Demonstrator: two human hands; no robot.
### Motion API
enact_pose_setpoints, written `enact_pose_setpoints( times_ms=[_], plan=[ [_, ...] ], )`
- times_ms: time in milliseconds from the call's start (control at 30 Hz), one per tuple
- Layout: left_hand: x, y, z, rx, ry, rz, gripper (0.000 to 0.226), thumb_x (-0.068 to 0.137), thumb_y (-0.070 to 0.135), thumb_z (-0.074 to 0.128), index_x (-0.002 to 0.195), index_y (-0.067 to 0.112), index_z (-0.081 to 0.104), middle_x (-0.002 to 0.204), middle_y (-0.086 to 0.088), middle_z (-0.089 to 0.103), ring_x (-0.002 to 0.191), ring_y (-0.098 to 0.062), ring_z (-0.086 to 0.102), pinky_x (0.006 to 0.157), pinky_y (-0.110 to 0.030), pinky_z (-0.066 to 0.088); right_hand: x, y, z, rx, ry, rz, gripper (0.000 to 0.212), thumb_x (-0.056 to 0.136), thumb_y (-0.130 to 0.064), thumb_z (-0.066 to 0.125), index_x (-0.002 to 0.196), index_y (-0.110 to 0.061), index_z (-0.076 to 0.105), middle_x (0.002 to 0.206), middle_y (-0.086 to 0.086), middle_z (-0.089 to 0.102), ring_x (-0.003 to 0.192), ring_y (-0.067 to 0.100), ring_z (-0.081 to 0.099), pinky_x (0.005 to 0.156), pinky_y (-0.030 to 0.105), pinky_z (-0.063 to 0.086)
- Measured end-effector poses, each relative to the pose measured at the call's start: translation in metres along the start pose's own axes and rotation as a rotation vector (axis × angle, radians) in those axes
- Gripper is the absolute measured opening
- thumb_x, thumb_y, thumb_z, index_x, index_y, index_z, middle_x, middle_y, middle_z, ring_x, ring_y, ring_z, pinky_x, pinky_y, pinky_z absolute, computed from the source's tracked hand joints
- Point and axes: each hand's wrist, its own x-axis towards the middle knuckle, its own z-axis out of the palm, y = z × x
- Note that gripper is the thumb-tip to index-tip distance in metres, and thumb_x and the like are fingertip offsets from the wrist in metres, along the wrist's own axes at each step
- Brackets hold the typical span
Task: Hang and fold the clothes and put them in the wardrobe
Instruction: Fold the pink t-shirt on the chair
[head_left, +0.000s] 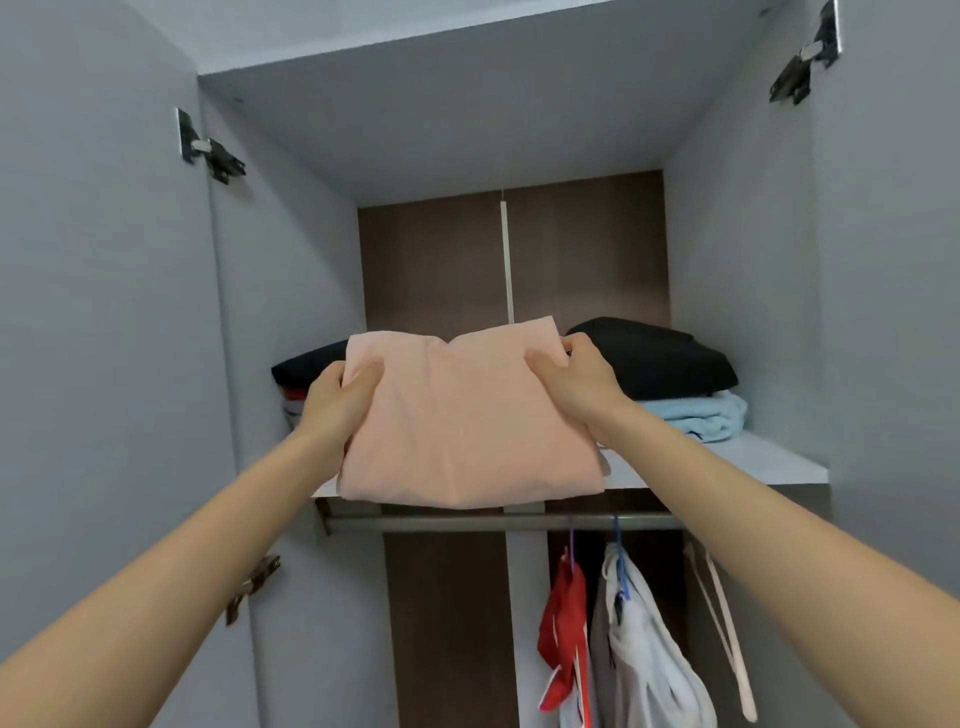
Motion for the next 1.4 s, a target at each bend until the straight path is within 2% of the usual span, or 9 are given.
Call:
enact_pose_setpoints(
  times_ms=[133, 300, 533, 667, 733, 833, 1000, 1300, 1400],
  plan=[
    [0.073, -0.016, 0.013, 0.021, -0.042, 0.008, 0.017, 0.095, 0.032, 0.048, 0.104, 0.018, 0.053, 0.09, 0.003, 0.058, 0.079, -0.014, 0.054, 0.059, -0.028, 0.04, 0.062, 0.011, 0.026, -0.028, 0.015, 0.036, 0.045, 0.094, -0.04, 0.049, 0.129, -0.013, 0.041, 0.108, 0.0, 0.053, 0.093, 0.02, 0.056, 0.074, 0.032, 0.044],
    [0.168, -0.038, 0.039, 0.043, -0.107, 0.029, 0.018, 0.097, 0.031, 0.046, 0.106, 0.016, 0.051, 0.091, -0.001, 0.056, 0.078, -0.016, 0.053, 0.059, -0.028, 0.04, 0.138, 0.027, 0.056, -0.097, 0.074, 0.059, 0.041, 0.096, -0.038, 0.049, 0.126, -0.009, 0.043, 0.105, 0.004, 0.055, 0.078, 0.015, 0.053, 0.053, 0.027, 0.036],
    [0.285, -0.067, 0.084, 0.177, -0.166, 0.102, 0.033, 0.097, 0.033, 0.045, 0.116, 0.007, 0.054, 0.095, -0.006, 0.056, 0.084, -0.021, 0.055, 0.069, -0.031, 0.043, 0.23, 0.051, 0.088, -0.317, 0.156, 0.123, 0.043, 0.097, -0.038, 0.047, 0.125, -0.006, 0.044, 0.115, 0.01, 0.056, 0.087, 0.02, 0.052, 0.059, 0.028, 0.038],
    [0.314, -0.093, 0.106, 0.866, -0.163, 0.243, 0.044, 0.097, 0.039, 0.046, 0.127, 0.008, 0.039, 0.12, -0.012, 0.053, 0.104, -0.029, 0.054, 0.074, -0.034, 0.041, 0.257, 0.075, 0.104, -0.57, 0.079, 0.189, 0.046, 0.1, -0.036, 0.042, 0.132, -0.003, 0.042, 0.125, 0.014, 0.051, 0.108, 0.028, 0.053, 0.081, 0.033, 0.045],
    [0.316, -0.101, 0.117, 1.139, -0.203, 0.385, 0.05, 0.096, 0.043, 0.047, 0.134, 0.013, 0.034, 0.132, -0.012, 0.042, 0.117, -0.029, 0.047, 0.083, -0.037, 0.042, 0.263, 0.083, 0.114, -0.804, 0.045, 0.161, 0.052, 0.1, -0.037, 0.042, 0.139, -0.004, 0.034, 0.141, 0.018, 0.038, 0.129, 0.035, 0.036, 0.1, 0.04, 0.036],
    [0.316, -0.107, 0.14, 1.068, -0.374, 0.544, 0.045, 0.097, 0.045, 0.04, 0.139, 0.026, 0.04, 0.139, -0.006, 0.041, 0.125, -0.026, 0.044, 0.097, -0.041, 0.043, 0.267, 0.078, 0.131, -0.85, 0.0, -0.015, 0.046, 0.1, -0.035, 0.038, 0.143, -0.019, 0.036, 0.146, 0.009, 0.039, 0.135, 0.032, 0.03, 0.105, 0.043, 0.033],
    [0.315, -0.135, 0.17, 0.981, -0.637, 0.407, 0.051, 0.103, 0.037, 0.015, 0.144, 0.021, 0.039, 0.147, -0.006, 0.042, 0.132, -0.026, 0.04, 0.109, -0.037, 0.031, 0.26, 0.099, 0.149, -0.92, -0.13, 0.03, 0.047, 0.1, -0.036, 0.029, 0.145, -0.026, 0.029, 0.137, 0.016, 0.051, 0.122, 0.037, 0.049, 0.095, 0.04, 0.04],
    [0.295, -0.136, 0.157, 0.876, -0.478, 0.43, 0.045, 0.101, 0.038, 0.024, 0.141, 0.027, 0.042, 0.142, -0.004, 0.049, 0.127, -0.027, 0.046, 0.102, -0.037, 0.039, 0.238, 0.106, 0.144, -0.88, -0.035, -0.012, 0.043, 0.099, -0.034, 0.031, 0.14, -0.027, 0.04, 0.13, 0.009, 0.057, 0.117, 0.034, 0.052, 0.082, 0.036, 0.038],
    [0.279, -0.124, 0.144, 0.848, -0.362, 0.499, 0.043, 0.1, 0.036, 0.032, 0.142, 0.03, 0.041, 0.137, -0.004, 0.053, 0.123, -0.028, 0.05, 0.094, -0.038, 0.044, 0.221, 0.091, 0.131, -0.838, 0.006, -0.101, 0.041, 0.098, -0.029, 0.039, 0.138, -0.023, 0.045, 0.132, 0.005, 0.057, 0.12, 0.029, 0.051, 0.09, 0.037, 0.045]
  ],
)
